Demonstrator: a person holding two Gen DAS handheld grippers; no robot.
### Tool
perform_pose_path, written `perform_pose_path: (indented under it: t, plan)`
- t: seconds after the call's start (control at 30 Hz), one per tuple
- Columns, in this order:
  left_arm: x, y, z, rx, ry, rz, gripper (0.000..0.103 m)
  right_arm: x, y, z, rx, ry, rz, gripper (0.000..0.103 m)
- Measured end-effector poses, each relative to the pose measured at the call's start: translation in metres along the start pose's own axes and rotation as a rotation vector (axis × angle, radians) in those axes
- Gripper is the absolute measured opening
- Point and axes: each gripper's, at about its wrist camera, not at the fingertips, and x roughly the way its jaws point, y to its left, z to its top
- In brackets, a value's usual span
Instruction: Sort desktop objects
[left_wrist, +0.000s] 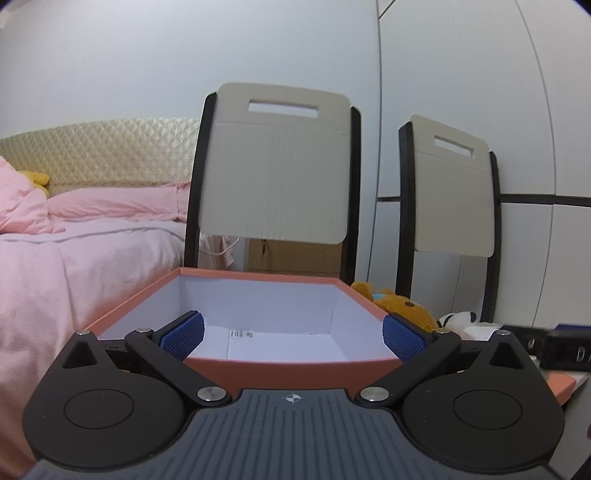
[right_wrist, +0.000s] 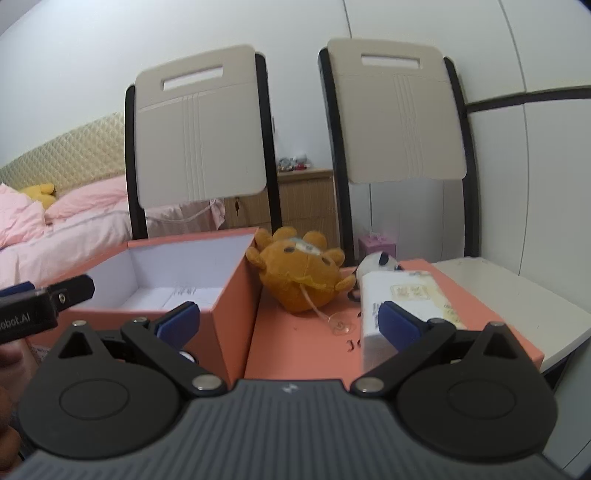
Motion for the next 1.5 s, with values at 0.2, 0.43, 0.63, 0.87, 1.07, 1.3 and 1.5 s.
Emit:
perform_pose_path:
  t: [0.2, 0.43, 0.63, 0.87, 1.07, 1.3, 1.5]
  plan:
    - [-0.005, -0.021, -0.007, 0.006, -0.031, -0.01, 0.103, -0.018, -0.026, 0.03, -0.038, -0.065, -0.024, 0.103]
    - [-0.013, -0.059, -0.014, -0.021, -0.054, -0.05, 0.103, -0.015, -0.066, 0.058, -0.09, -0.061, -0.006, 0.103]
    - [-0.012, -0.099, -0.024, 0.038, -0.068, -0.097, 0.103, -0.015, -0.101, 0.056, -0.001, -0.012, 0.035, 0.103]
    - [0.004, -0.14, -0.037, 0.078, -0.054, -0.192, 0.103, -0.036, -0.12, 0.052, 0.032, -0.055, 0.005, 0.103]
    - [0.016, -0.178, -0.043, 0.149, -0.057, -0.25, 0.103, -0.052, -0.137, 0.051, 0.05, -0.09, -0.051, 0.103]
    - [0.04, -0.202, -0.052, 0.12, -0.051, -0.252, 0.103, -0.062, -0.154, 0.049, 0.111, -0.116, -0.105, 0.103]
    - [0.064, -0.224, -0.056, 0.125, -0.055, -0.234, 0.103, -0.062, -0.153, 0.047, 0.104, -0.107, -0.115, 0.103]
